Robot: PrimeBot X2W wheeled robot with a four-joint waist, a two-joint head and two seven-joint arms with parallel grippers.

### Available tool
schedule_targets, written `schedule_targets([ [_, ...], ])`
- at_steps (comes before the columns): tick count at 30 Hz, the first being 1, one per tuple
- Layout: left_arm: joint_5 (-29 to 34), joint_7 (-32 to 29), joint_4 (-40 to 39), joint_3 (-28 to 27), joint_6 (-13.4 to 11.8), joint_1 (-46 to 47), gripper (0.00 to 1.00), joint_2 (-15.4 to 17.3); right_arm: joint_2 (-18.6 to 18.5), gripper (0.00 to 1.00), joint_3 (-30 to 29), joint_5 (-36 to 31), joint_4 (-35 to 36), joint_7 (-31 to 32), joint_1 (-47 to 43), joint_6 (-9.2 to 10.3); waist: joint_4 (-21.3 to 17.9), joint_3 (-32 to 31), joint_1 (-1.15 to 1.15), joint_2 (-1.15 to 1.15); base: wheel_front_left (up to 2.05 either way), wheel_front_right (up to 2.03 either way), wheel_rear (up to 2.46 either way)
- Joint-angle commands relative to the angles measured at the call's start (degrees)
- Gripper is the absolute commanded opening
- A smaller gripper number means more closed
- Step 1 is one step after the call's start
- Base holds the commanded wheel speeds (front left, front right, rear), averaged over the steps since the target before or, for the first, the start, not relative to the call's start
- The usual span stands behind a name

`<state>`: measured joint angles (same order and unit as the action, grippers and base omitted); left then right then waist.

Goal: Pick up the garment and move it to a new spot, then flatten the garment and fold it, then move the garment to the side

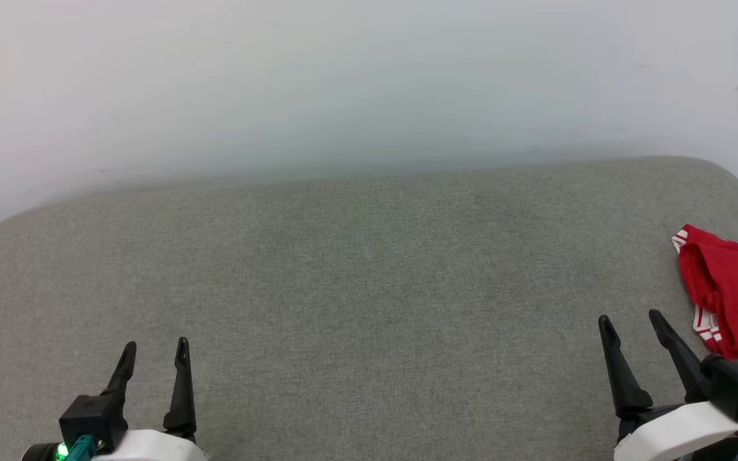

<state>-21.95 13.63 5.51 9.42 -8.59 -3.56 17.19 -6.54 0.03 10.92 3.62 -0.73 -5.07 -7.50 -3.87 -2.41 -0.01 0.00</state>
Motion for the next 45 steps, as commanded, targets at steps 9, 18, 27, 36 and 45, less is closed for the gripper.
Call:
schedule_targets([
  [9,-0.7,0.0,0.4,0.2,0.1,-0.7,1.0,0.4,0.3,1.0,0.3,-0.5,1.6,0.3,-0.3,0.02,-0.1,0.2,0.01,0.0,0.0,0.0,0.0],
  [18,-1.0,-0.3,2.9,0.9,0.0,-1.3,0.0,-1.2,0.2,0.0,0.7,-0.3,-0.8,0.4,-1.0,-0.01,0.0,0.3,0.01,0.0,0.0,0.0,0.0],
  [27,-9.6,-2.7,3.6,-1.1,2.0,0.2,0.0,-2.7,0.3,0.0,0.3,10.2,-2.8,0.9,0.5,-0.01,0.3,0.5,0.01,0.0,0.0,0.0,0.0],
  [36,-17.3,-4.9,4.3,-3.0,3.8,1.6,0.0,-4.2,0.5,0.0,-0.3,19.5,-4.6,1.4,2.0,-0.01,0.5,0.6,0.01,0.0,0.0,0.0,0.0],
  [45,-24.2,-6.9,4.8,-4.7,5.4,2.7,0.0,-5.5,0.7,0.0,-0.8,27.8,-6.3,1.9,3.2,0.0,0.8,0.8,0.01,0.0,0.0,0.0,0.0],
])
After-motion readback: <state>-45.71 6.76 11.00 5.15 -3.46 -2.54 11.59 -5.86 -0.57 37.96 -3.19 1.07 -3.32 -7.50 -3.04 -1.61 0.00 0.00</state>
